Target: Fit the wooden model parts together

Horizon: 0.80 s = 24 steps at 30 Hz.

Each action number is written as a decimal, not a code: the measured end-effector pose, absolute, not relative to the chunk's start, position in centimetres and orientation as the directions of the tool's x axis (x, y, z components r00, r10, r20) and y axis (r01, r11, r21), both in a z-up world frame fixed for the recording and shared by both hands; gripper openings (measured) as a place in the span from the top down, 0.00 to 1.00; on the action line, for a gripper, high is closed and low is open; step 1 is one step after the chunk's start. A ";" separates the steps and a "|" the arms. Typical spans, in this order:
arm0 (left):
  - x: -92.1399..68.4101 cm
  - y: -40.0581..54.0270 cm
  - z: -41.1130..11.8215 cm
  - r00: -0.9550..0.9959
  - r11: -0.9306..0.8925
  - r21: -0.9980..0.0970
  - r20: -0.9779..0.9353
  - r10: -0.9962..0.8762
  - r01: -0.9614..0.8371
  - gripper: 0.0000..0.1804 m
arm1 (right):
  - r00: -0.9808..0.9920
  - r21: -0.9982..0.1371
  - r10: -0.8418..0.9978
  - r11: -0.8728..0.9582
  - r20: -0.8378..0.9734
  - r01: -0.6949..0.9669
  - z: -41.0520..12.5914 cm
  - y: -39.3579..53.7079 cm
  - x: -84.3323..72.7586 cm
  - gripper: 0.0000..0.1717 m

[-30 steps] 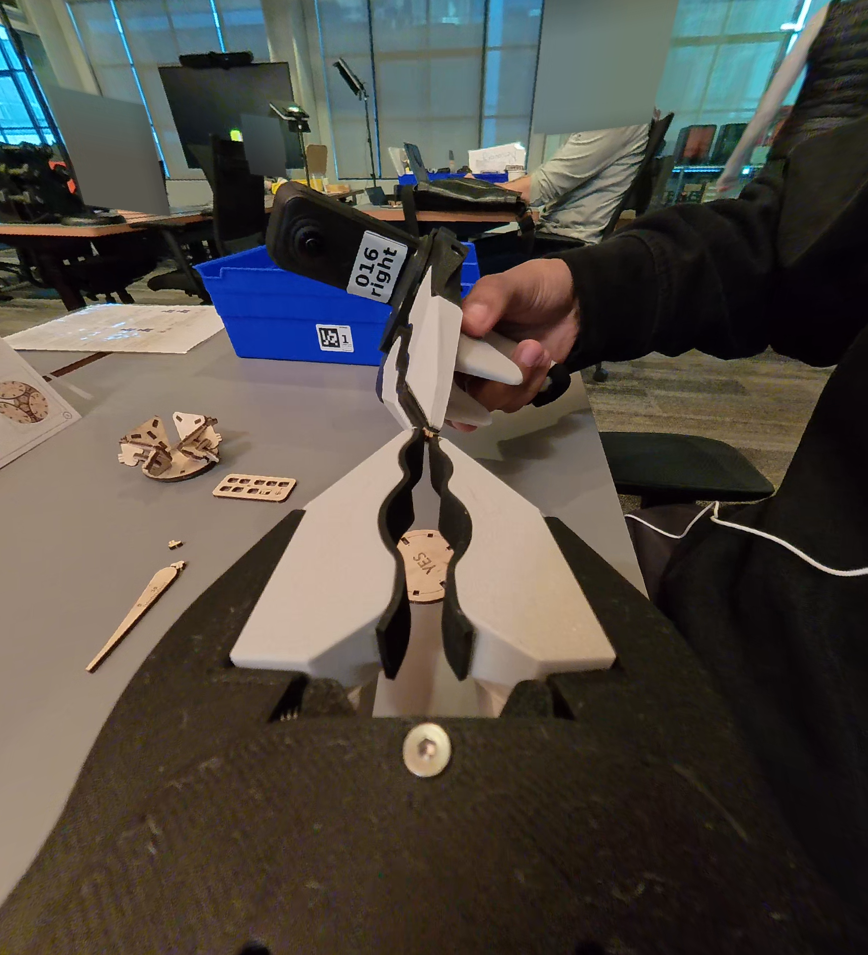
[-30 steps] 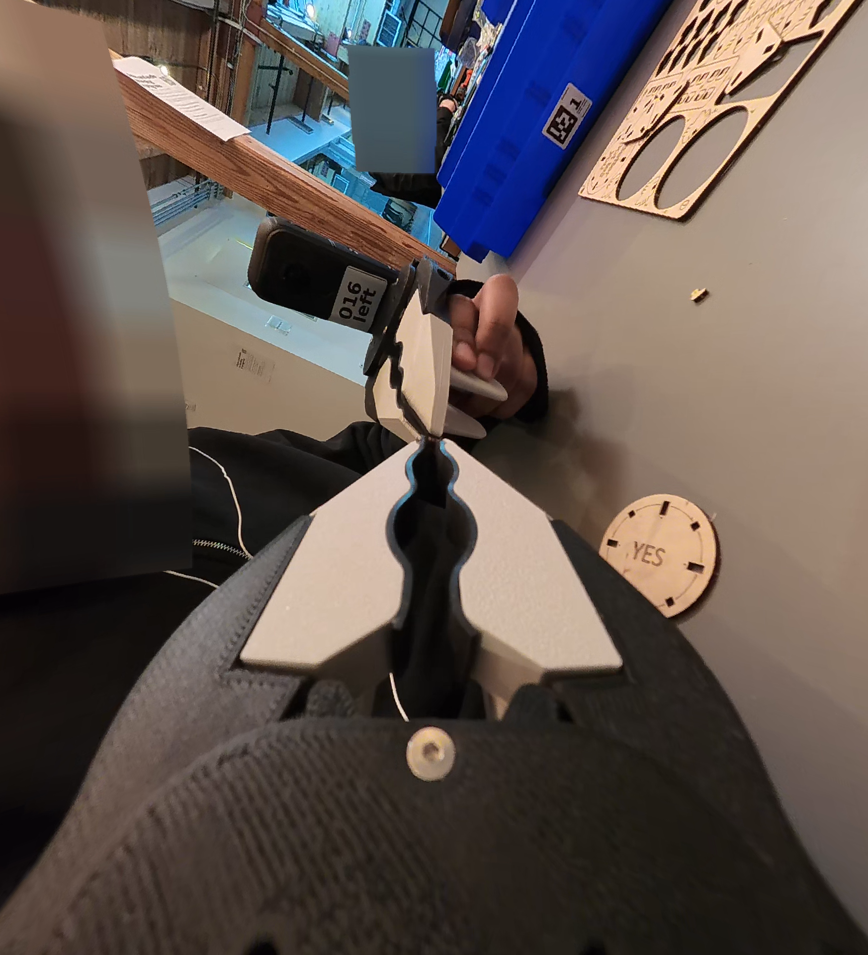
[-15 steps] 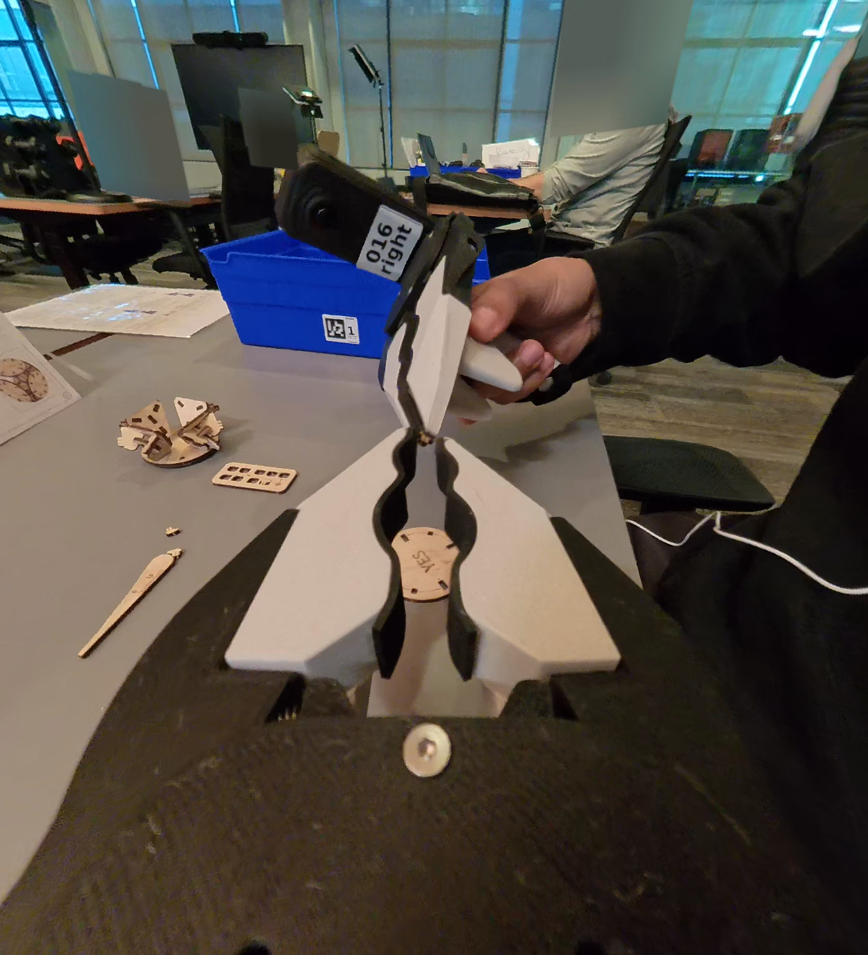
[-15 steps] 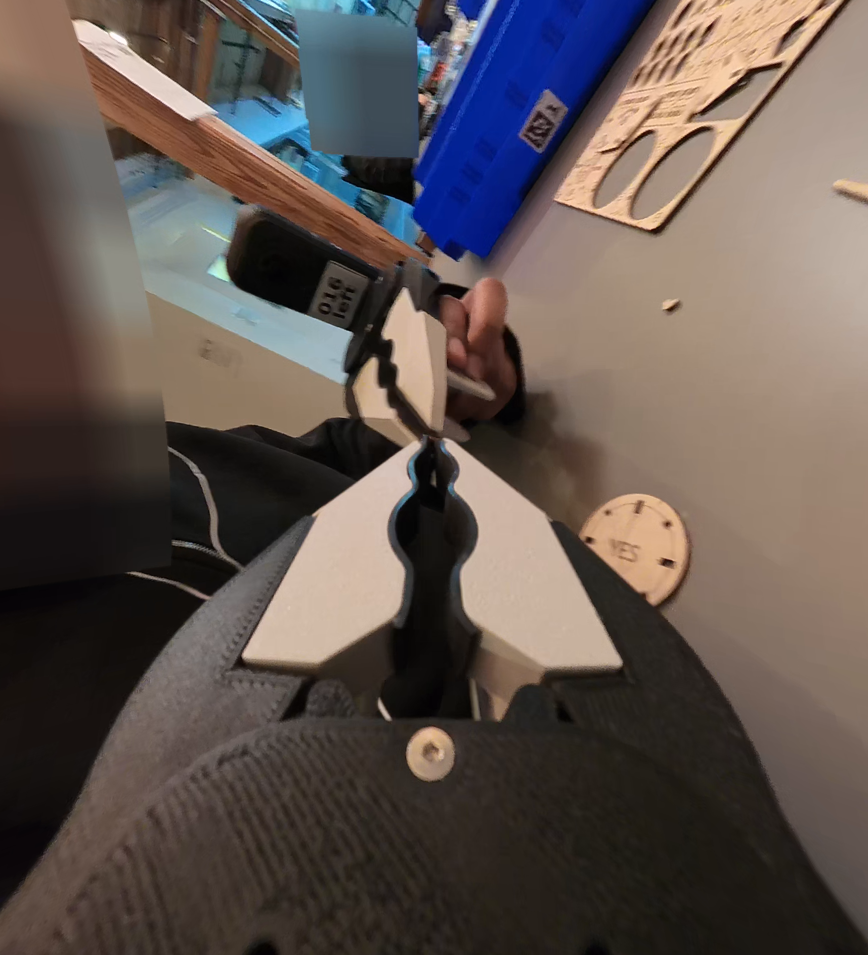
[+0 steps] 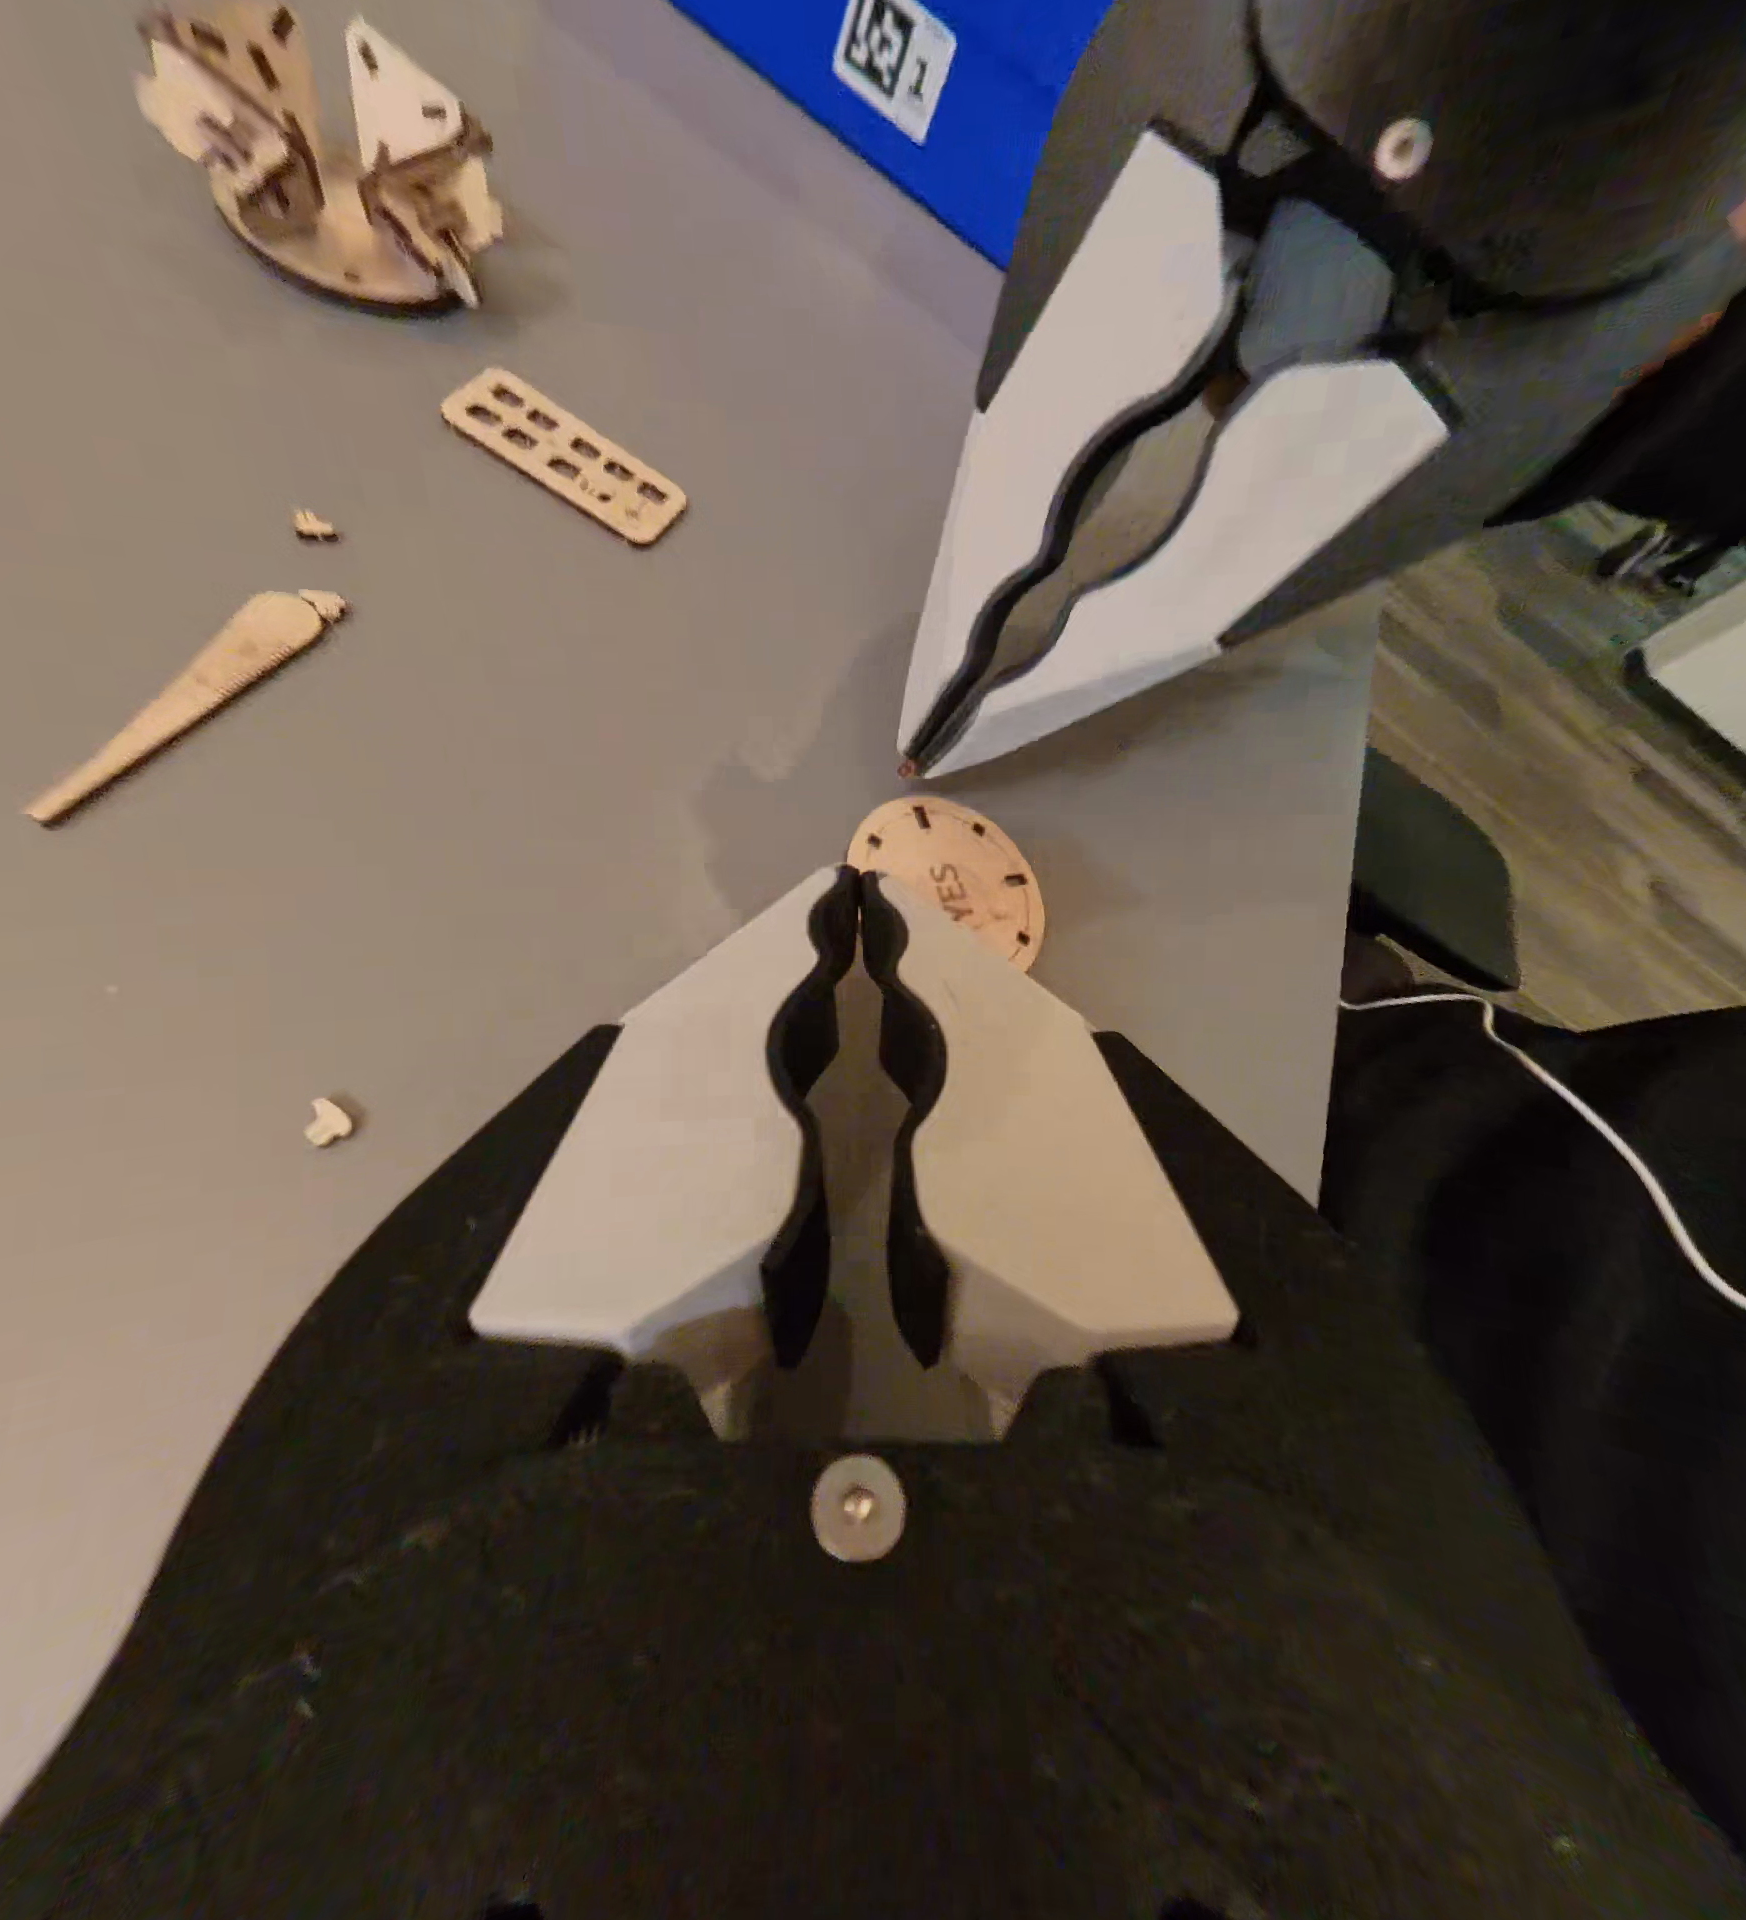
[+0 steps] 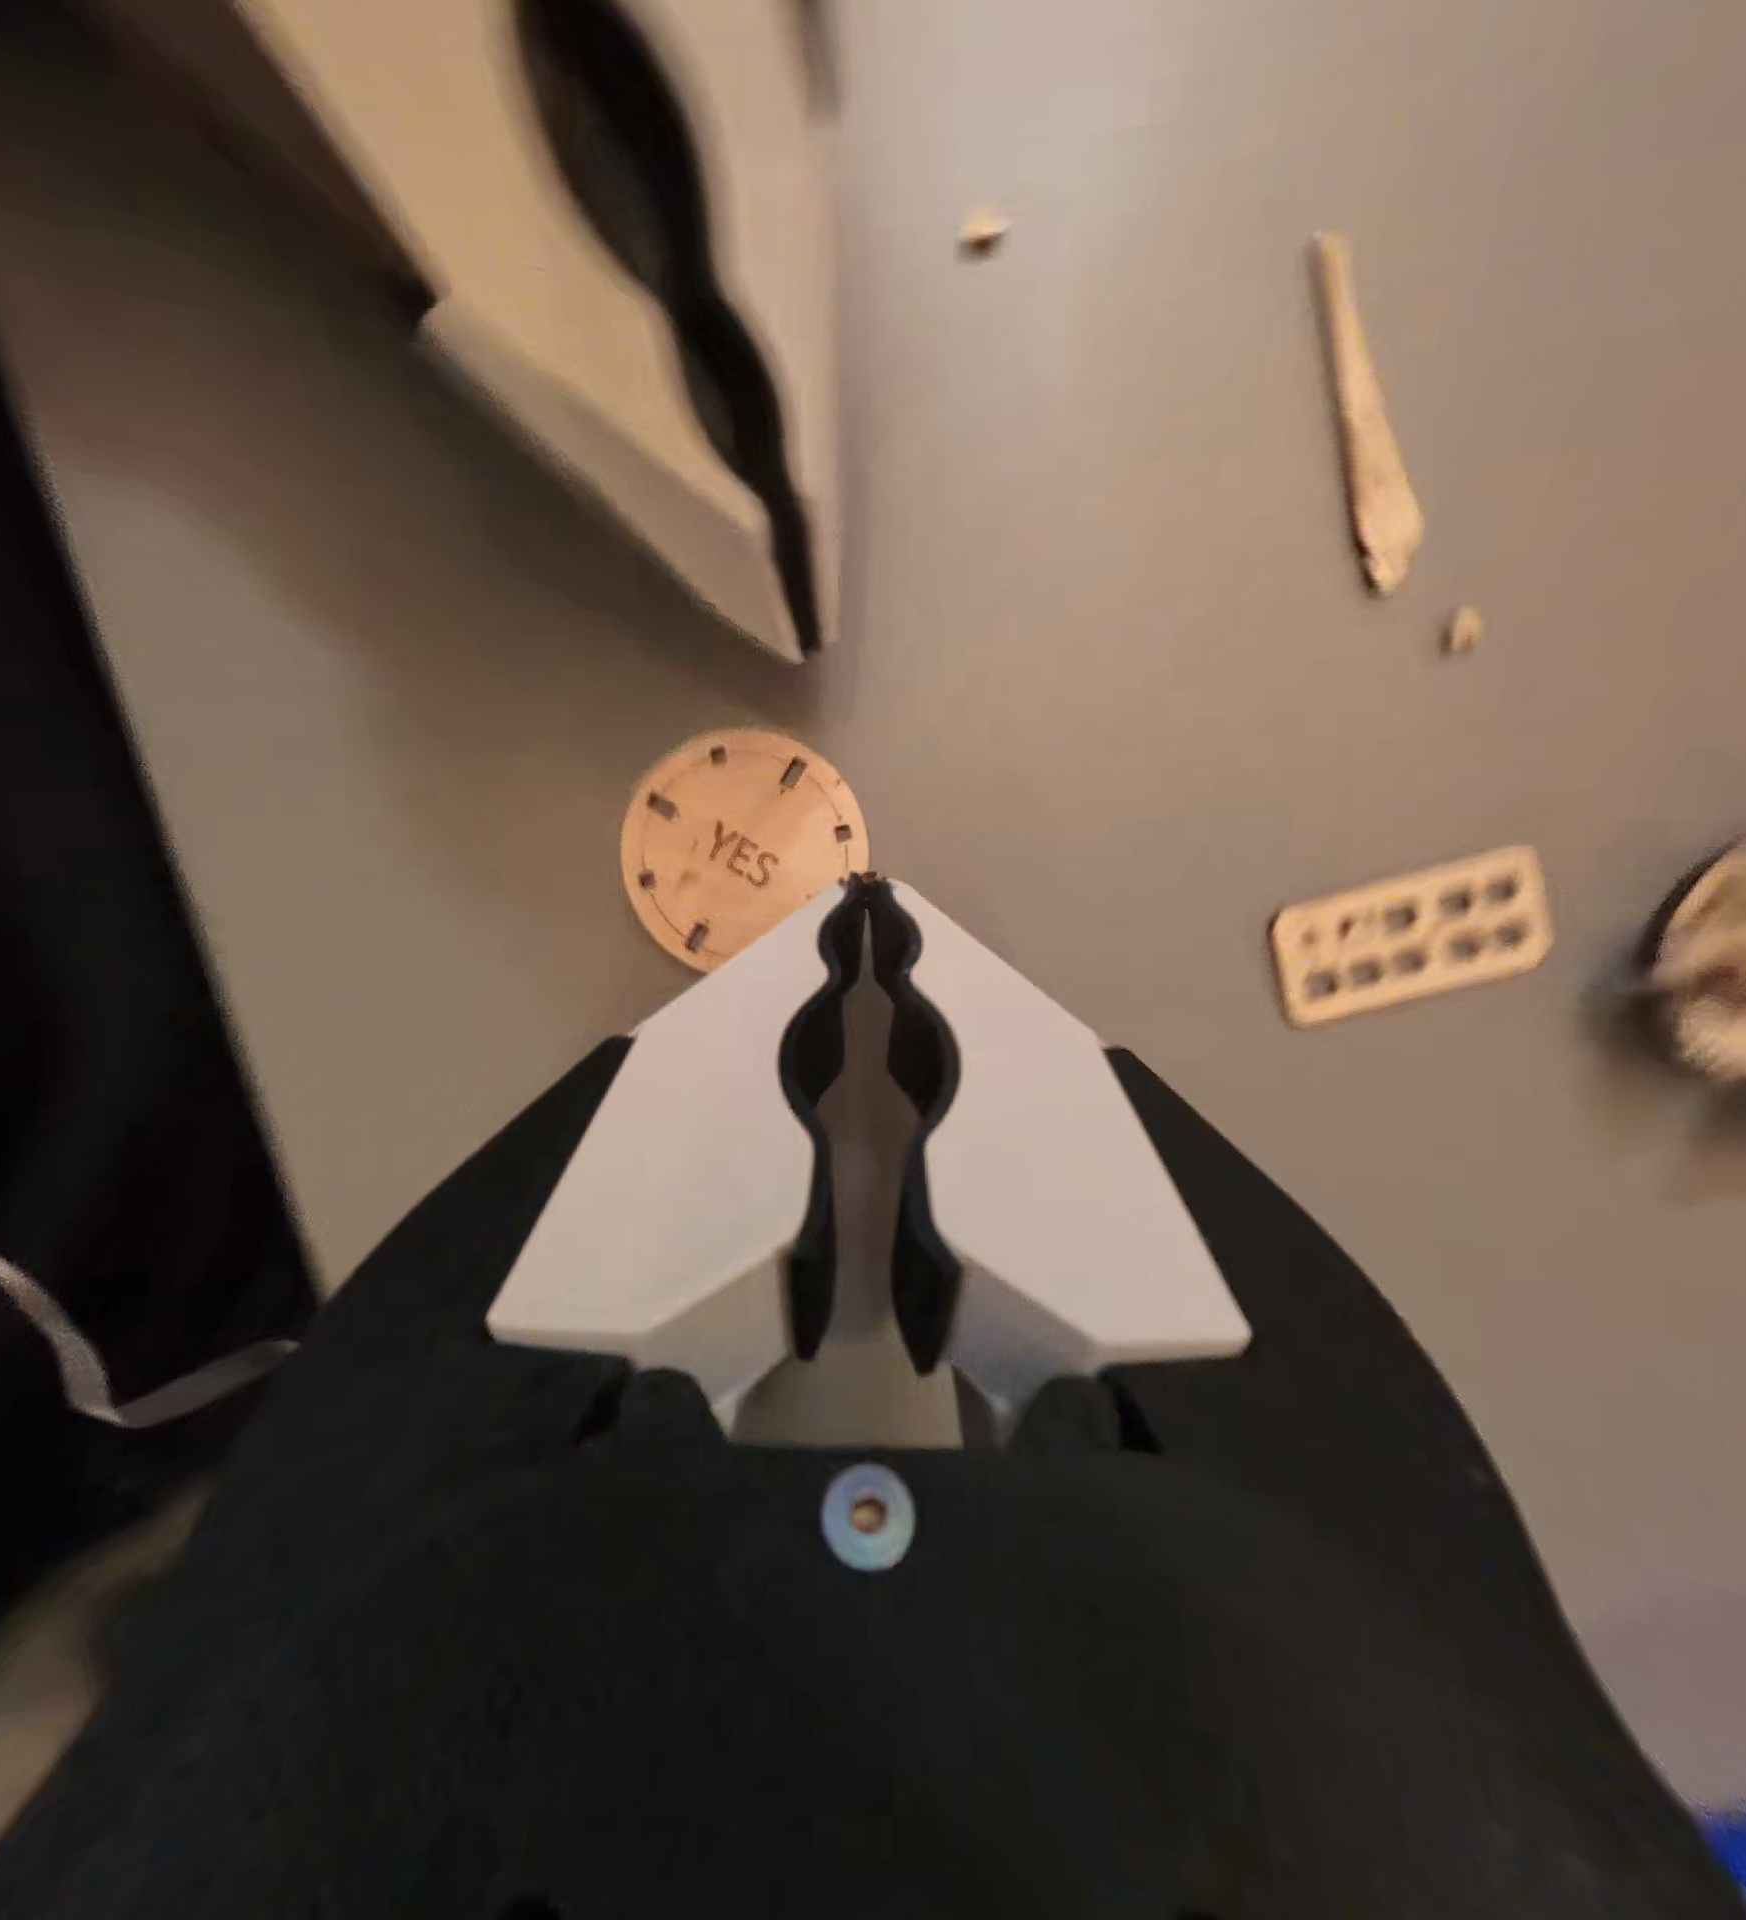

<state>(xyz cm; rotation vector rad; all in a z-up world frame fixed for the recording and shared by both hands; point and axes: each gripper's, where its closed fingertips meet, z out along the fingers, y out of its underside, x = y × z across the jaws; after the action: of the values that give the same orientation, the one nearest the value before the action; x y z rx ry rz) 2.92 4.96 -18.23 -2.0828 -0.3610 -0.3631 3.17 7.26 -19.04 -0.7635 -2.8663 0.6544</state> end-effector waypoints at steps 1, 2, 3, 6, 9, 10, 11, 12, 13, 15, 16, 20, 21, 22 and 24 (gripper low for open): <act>3.2 5.0 -18.5 0.904 -0.512 -0.756 0.414 0.107 0.407 1.00 | -0.895 -0.389 0.443 0.834 0.047 0.392 -19.3 7.1 3.2 1.00; 3.3 5.0 -18.8 0.896 -0.525 -0.740 0.429 0.113 0.420 1.00 | -0.915 -0.350 0.394 0.872 0.086 0.342 -19.5 7.0 3.2 1.00; 3.4 5.0 -19.1 0.890 -0.541 -0.723 0.442 0.116 0.430 1.00 | -0.929 -0.320 0.356 0.896 0.104 0.308 -19.6 6.8 3.2 1.00; 4.1 5.1 -20.3 0.875 -0.604 -0.665 0.468 0.121 0.439 1.00 | -0.951 -0.255 0.288 0.933 0.109 0.253 -19.9 6.6 3.1 1.00; 4.8 5.2 -20.8 0.884 -0.644 -0.647 0.456 0.100 0.407 1.00 | -0.963 -0.212 0.261 0.947 0.068 0.242 -20.4 6.8 3.2 1.00; 4.8 5.2 -20.8 0.883 -0.644 -0.647 0.458 0.101 0.409 1.00 | -0.965 -0.199 0.255 0.950 0.057 0.240 -20.5 6.9 3.2 1.00; 4.7 5.2 -20.8 0.879 -0.642 -0.644 0.466 0.101 0.416 1.00 | -0.967 -0.191 0.251 0.952 0.051 0.238 -20.5 6.9 3.3 1.00; 4.7 5.2 -20.8 0.873 -0.640 -0.640 0.478 0.101 0.425 1.00 | -0.967 -0.180 0.252 0.954 0.045 0.240 -20.5 6.9 3.3 1.00; 4.7 5.2 -20.7 0.867 -0.638 -0.637 0.488 0.100 0.432 1.00 | -0.967 -0.171 0.251 0.955 0.039 0.241 -20.4 6.9 3.4 1.00; 4.7 5.2 -20.7 0.860 -0.636 -0.634 0.501 0.096 0.440 1.00 | -0.968 -0.159 0.250 0.957 0.032 0.242 -20.2 6.9 3.5 1.00; 4.7 5.2 -20.7 0.858 -0.635 -0.632 0.505 0.096 0.443 1.00 | -0.968 -0.154 0.251 0.958 0.025 0.244 -20.2 6.8 3.6 1.00; 4.7 5.2 -20.7 0.856 -0.634 -0.630 0.507 0.100 0.448 1.00 | -0.969 -0.123 0.245 0.962 0.013 0.242 -20.5 6.6 3.9 1.00; 4.6 5.2 -20.7 0.858 -0.633 -0.632 0.504 0.103 0.447 1.00 | -0.969 -0.110 0.246 0.964 0.011 0.243 -20.5 6.6 3.9 1.00; 4.7 5.2 -20.7 0.861 -0.634 -0.633 0.499 0.104 0.444 1.00 | -0.970 -0.090 0.244 0.966 0.013 0.242 -20.6 6.7 3.9 1.00; 4.6 5.2 -20.7 0.862 -0.635 -0.634 0.495 0.104 0.441 1.00 | -0.972 -0.063 0.233 0.971 0.026 0.231 -20.6 6.8 4.0 1.00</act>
<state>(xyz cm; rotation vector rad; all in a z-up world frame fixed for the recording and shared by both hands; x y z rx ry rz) 4.64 5.18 -20.69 -2.2258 -0.3929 -0.5355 3.95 6.80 -20.59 -0.3638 -3.0852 0.0919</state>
